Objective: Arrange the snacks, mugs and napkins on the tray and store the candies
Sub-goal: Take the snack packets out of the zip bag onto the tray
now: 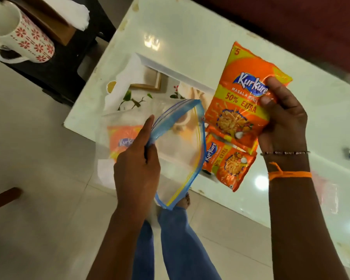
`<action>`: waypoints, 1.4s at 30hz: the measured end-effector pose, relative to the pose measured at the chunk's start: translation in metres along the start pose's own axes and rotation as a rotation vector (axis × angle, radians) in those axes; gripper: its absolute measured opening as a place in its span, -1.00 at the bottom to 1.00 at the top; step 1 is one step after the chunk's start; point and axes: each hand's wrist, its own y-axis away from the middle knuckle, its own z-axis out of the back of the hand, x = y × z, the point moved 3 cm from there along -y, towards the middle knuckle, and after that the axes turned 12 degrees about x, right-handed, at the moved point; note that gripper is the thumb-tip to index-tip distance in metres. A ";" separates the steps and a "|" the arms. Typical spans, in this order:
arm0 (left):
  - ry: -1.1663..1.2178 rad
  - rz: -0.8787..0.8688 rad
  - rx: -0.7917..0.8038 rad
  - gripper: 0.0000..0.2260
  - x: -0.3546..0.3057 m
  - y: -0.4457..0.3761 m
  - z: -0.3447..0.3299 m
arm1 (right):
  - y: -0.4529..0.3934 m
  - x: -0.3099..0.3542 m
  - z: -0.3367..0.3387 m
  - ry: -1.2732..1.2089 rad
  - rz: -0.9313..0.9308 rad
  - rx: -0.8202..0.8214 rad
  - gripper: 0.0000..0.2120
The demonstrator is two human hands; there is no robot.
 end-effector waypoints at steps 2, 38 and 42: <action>-0.022 0.034 0.010 -0.61 -0.001 -0.001 -0.003 | -0.018 -0.005 -0.001 -0.019 -0.012 -0.008 -0.73; 0.220 0.004 -0.092 -0.66 0.041 0.041 0.069 | 0.041 -0.030 -0.074 0.483 -0.061 0.172 -0.81; 0.229 -0.010 -0.087 -0.67 0.050 0.052 0.085 | 0.113 -0.049 -0.132 0.356 -0.187 0.415 -0.81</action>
